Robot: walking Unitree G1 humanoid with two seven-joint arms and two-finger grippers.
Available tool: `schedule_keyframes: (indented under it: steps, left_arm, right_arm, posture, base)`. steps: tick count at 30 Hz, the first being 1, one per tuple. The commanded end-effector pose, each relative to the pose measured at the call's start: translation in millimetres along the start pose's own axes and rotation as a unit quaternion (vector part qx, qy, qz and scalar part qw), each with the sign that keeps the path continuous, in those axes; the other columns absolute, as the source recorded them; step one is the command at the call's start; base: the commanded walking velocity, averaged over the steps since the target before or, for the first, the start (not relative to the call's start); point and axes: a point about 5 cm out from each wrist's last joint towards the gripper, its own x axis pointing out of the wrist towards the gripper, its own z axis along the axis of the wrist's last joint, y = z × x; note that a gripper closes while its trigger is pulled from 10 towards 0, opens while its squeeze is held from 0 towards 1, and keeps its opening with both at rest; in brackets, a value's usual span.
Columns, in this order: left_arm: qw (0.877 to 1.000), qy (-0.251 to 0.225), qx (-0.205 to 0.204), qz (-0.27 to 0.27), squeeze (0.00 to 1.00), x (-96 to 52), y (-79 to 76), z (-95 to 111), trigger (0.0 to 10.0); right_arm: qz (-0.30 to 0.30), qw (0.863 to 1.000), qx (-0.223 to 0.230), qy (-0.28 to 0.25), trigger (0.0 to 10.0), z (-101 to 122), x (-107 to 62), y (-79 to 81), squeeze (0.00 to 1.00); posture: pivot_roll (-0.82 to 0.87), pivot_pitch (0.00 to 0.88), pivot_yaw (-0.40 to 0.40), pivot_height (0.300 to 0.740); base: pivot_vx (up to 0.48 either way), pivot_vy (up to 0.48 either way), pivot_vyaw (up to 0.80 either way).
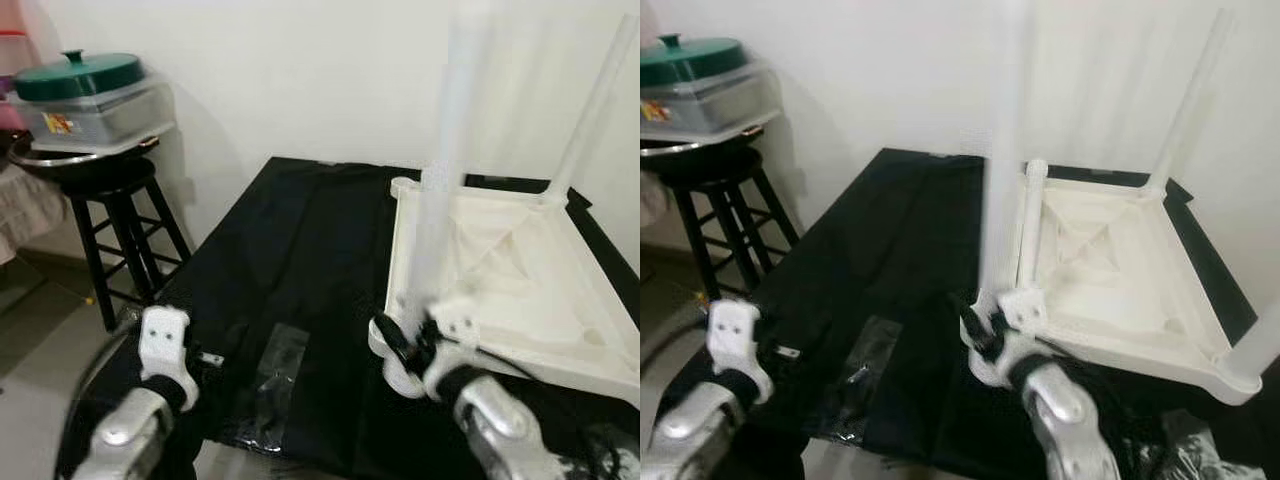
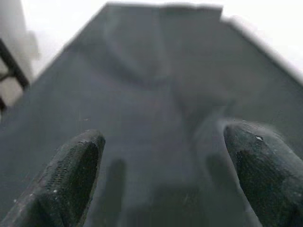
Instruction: Building children table
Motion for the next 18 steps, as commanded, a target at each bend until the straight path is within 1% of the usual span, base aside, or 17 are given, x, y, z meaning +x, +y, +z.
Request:
schedule_keyframes:
  steps: [1,3,5,8,12,14,16,18]
  left_arm:
    - [1.0,-0.011,0.009,0.005,0.0,1.8,0.9,3,10.0]
    - [1.0,-0.012,0.01,0.007,0.0,1.9,2.6,3,10.0]
    - [1.0,-0.012,0.01,0.007,0.0,1.9,2.6,3,10.0]
    - [1.0,-0.013,0.011,0.013,0.0,1.6,6.5,4,10.0]
    - [1.0,-0.019,0.014,0.017,0.0,3.1,8.5,3,10.0]
    - [0.999,-0.022,0.016,0.02,0.0,4.3,10.2,1,10.0]
    - [0.999,-0.026,0.02,0.024,0.0,5.9,13.1,0,10.0]
    - [0.999,-0.021,0.023,0.021,0.0,4.9,13.5,-4,10.0]
  right_arm:
    - [-0.014,1.0,-0.008,0.004,10.0,-3,0.4,-3.5,0.0]
    - [-0.02,1.0,-0.009,0.006,10.0,-4,-0.3,-6.9,0.0]
    - [-0.02,1.0,-0.009,0.006,10.0,-4,-0.3,-6.9,0.0]
    - [-0.037,0.999,-0.01,0.006,10.0,-3,-1.3,-17.7,0.0]
    - [-0.044,0.999,-0.013,0.0,10.0,-2,-0.8,-20.6,0.0]
    - [-0.039,0.999,-0.009,-0.006,10.0,-2,-0.4,-19.8,0.0]
    - [-0.019,1.0,0.002,-0.016,10.0,-2,0.0,-15.1,0.0]
    - [0.03,0.999,0.034,-0.021,10.0,-2,-2.4,-1.2,0.0]
  posture:
    - [-0.08,0.0,0.0,0.74]
    - [-0.08,0.0,0.0,0.74]
    - [-0.08,0.0,0.0,0.74]
    - [-0.08,0.0,0.0,0.74]
    - [-0.08,0.0,0.0,0.74]
    - [-0.08,0.0,0.0,0.74]
    - [-0.08,0.0,0.0,0.74]
    - [-0.08,0.0,0.0,0.74]
  base:
    - [0.0,0.0,0.0]
    - [0.0,0.0,0.0]
    - [0.0,0.0,0.0]
    - [0.0,0.0,0.0]
    - [0.0,0.0,0.0]
    - [0.0,0.0,0.0]
    - [0.0,0.0,0.0]
    - [0.0,0.0,0.0]
